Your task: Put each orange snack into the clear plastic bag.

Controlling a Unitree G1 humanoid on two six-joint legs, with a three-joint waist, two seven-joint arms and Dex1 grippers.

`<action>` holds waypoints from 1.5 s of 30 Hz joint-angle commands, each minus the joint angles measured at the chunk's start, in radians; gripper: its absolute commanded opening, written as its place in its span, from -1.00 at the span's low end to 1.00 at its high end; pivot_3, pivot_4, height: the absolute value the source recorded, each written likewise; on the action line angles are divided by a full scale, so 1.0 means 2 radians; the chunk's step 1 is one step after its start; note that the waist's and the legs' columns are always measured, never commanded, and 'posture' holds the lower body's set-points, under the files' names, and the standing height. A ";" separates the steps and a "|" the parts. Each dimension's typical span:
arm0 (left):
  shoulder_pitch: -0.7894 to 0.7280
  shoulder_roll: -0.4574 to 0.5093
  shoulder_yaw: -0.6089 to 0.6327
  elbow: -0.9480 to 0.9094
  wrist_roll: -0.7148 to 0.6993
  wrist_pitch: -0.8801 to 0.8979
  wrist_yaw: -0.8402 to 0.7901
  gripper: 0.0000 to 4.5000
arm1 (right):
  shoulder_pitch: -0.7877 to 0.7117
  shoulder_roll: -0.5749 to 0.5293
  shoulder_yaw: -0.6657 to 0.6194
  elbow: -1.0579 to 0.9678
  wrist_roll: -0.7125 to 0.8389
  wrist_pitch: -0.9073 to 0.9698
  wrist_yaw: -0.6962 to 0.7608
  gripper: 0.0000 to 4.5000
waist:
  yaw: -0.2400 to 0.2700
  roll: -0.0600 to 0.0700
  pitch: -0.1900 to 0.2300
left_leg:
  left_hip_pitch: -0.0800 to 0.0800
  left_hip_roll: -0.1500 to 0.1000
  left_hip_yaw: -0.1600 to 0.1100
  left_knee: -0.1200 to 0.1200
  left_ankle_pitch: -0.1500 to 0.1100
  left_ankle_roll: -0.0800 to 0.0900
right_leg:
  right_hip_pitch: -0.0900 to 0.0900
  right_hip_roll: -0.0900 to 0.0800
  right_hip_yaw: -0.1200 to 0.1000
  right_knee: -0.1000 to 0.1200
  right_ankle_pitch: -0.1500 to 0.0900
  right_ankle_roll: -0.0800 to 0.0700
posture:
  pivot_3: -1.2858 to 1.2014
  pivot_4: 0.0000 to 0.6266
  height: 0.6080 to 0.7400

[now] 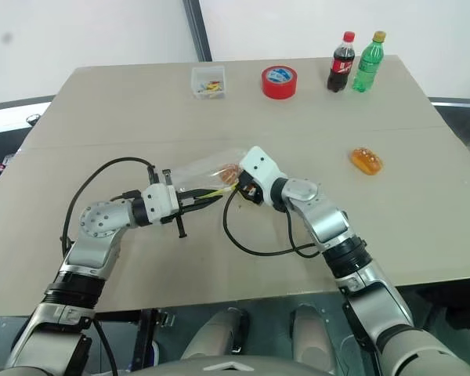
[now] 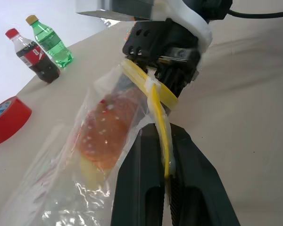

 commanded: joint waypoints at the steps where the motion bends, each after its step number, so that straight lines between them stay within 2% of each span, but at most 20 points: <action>1: 0.003 -0.013 0.022 -0.028 -0.018 0.045 0.046 -1.00 | 0.006 -0.016 -0.041 -0.054 0.014 0.016 -0.004 0.63 | 0.002 0.000 0.000 | 0.000 0.000 0.000 0.000 0.000 0.000 | 0.000 0.000 0.000 0.000 0.000 0.000 | 0.03 -0.52 0.94; 7: 0.005 -0.031 0.039 -0.027 -0.020 0.082 0.094 -1.00 | 0.065 -0.090 -0.103 -0.174 0.071 0.070 0.041 0.63 | 0.004 0.000 0.000 | 0.000 0.000 -0.001 0.000 0.000 0.000 | 0.000 0.000 0.000 0.000 0.000 0.000 | 0.03 -0.52 0.94; 10: 0.007 -0.034 0.042 -0.029 -0.020 0.084 0.103 -1.00 | 0.084 -0.127 -0.145 -0.173 0.072 0.056 0.037 0.63 | 0.003 0.000 0.000 | 0.000 0.000 0.000 0.000 0.000 0.000 | 0.000 0.000 0.000 0.000 0.000 0.000 | 0.03 -0.52 0.94; 12: 0.008 -0.033 0.042 -0.027 -0.020 0.080 0.102 -1.00 | 0.081 -0.148 -0.165 -0.132 0.042 0.029 0.005 0.63 | 0.002 0.000 0.000 | 0.000 0.000 0.000 0.000 0.000 0.000 | 0.000 0.000 0.000 0.000 0.000 0.000 | 0.03 -0.52 0.94; 15: 0.007 -0.034 0.040 -0.016 -0.020 0.069 0.097 -1.00 | 0.067 -0.200 -0.176 -0.018 -0.022 -0.033 -0.042 0.63 | 0.004 0.000 0.000 | 0.000 0.000 0.000 0.000 0.000 0.000 | 0.001 0.000 0.000 0.000 0.000 0.000 | 0.03 -0.52 0.94; 18: 0.006 -0.034 0.038 -0.004 -0.017 0.055 0.091 -1.00 | 0.041 -0.216 -0.185 0.092 -0.043 -0.083 -0.073 0.63 | 0.004 0.000 0.000 | 0.000 0.000 0.000 0.000 0.000 0.000 | 0.001 0.000 0.000 0.000 0.000 0.000 | 0.03 -0.52 0.94; 22: 0.011 -0.036 0.034 0.009 -0.013 0.036 0.087 -1.00 | -0.010 -0.212 -0.187 0.235 -0.052 -0.123 -0.088 0.63 | -0.001 0.000 0.000 | 0.001 0.000 0.002 0.000 0.000 0.000 | 0.001 0.000 0.001 0.000 0.000 0.000 | 0.03 -0.52 0.94; 28: 0.017 -0.034 0.036 0.019 -0.013 0.019 0.083 -1.00 | -0.046 -0.196 -0.210 0.327 -0.024 -0.156 -0.072 0.63 | 0.000 0.000 0.000 | 0.001 0.000 0.002 0.000 0.000 0.000 | 0.001 0.000 0.002 0.000 0.000 0.000 | 0.03 -0.52 0.94; 30: 0.020 -0.034 0.039 0.021 -0.014 0.016 0.085 -1.00 | -0.048 -0.198 -0.214 0.332 -0.022 -0.169 -0.068 0.23 | 0.000 0.000 0.000 | 0.001 0.000 0.002 0.000 0.000 0.000 | 0.001 0.000 0.002 0.000 0.000 0.000 | 0.03 -0.52 0.94; 31: 0.021 -0.035 0.039 0.022 -0.015 0.015 0.086 -1.00 | -0.047 -0.199 -0.217 0.328 -0.017 -0.171 -0.065 0.08 | 0.000 0.000 0.000 | 0.001 0.000 0.002 0.000 0.000 0.000 | 0.001 0.000 0.002 0.000 0.000 0.000 | 0.03 -0.52 0.94; 33: 0.023 -0.035 0.041 0.023 -0.015 0.013 0.088 -1.00 | -0.033 -0.201 -0.219 0.294 -0.008 -0.172 -0.048 -0.39 | 0.001 0.000 0.000 | 0.001 0.000 0.002 0.000 0.000 0.000 | 0.001 0.000 0.002 0.000 0.000 0.000 | 0.03 -0.52 0.94; 34: 0.024 -0.036 0.042 0.023 -0.017 0.013 0.089 -1.00 | -0.022 -0.202 -0.217 0.267 -0.004 -0.171 -0.038 -0.54 | 0.001 0.000 0.000 | 0.001 0.000 0.002 0.000 0.000 0.000 | 0.001 0.000 0.002 0.000 0.000 0.000 | 0.03 -0.52 0.94; 36: 0.025 -0.037 0.043 0.021 -0.019 0.014 0.090 -1.00 | -0.004 -0.202 -0.214 0.223 0.001 -0.166 -0.024 -0.54 | 0.001 0.000 0.000 | 0.001 0.000 0.002 0.000 0.000 0.000 | 0.001 0.000 0.002 0.000 0.000 0.000 | 0.03 -0.52 0.94; 40: 0.025 -0.037 0.043 0.014 -0.019 0.016 0.091 -1.00 | 0.098 -0.185 -0.162 -0.065 0.071 -0.058 0.044 -0.54 | 0.000 0.000 0.000 | 0.000 0.001 0.001 0.000 0.000 0.000 | 0.000 0.000 0.001 0.000 0.000 0.000 | 0.03 -0.52 0.94; 43: 0.023 -0.036 0.041 0.007 -0.019 0.016 0.089 -1.00 | 0.121 -0.155 -0.124 -0.179 0.090 0.014 0.028 -0.54 | -0.002 0.001 0.000 | 0.000 0.001 0.002 0.000 0.000 0.000 | 0.000 0.000 0.002 0.000 0.000 0.000 | 0.03 -0.52 0.94; 45: 0.022 -0.036 0.040 0.001 -0.020 0.019 0.090 -1.00 | 0.120 -0.135 -0.102 -0.216 0.093 0.049 0.015 -0.54 | 0.001 0.001 0.000 | 0.000 0.001 0.002 0.000 -0.001 0.002 | 0.000 0.000 0.002 0.001 0.000 0.000 | 0.03 -0.52 0.94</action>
